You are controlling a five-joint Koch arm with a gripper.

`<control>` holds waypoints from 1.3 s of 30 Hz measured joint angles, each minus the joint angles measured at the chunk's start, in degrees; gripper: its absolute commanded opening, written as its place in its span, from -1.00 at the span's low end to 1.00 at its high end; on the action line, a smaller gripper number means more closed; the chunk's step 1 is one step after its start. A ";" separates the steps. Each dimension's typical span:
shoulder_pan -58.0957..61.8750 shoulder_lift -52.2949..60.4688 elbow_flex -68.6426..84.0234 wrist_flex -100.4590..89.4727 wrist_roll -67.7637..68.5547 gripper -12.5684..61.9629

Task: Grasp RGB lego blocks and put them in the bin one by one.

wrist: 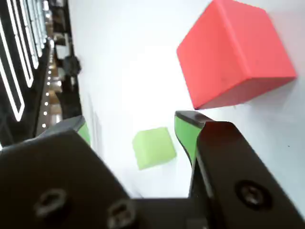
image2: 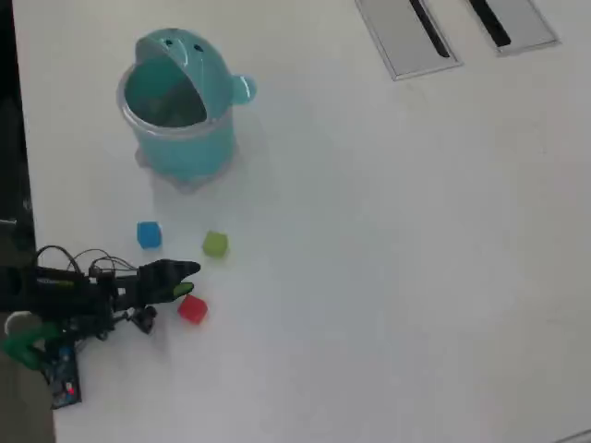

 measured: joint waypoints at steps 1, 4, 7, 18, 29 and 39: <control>0.00 0.00 0.00 -1.05 -0.44 0.20; 0.97 0.00 -0.09 -2.46 -3.16 0.20; 3.16 0.00 -1.23 -2.46 -8.09 0.20; 8.96 0.00 -8.88 0.44 -30.15 0.20; 10.55 0.00 -25.66 22.94 -51.59 0.21; 10.72 0.00 -35.24 44.38 -72.77 0.20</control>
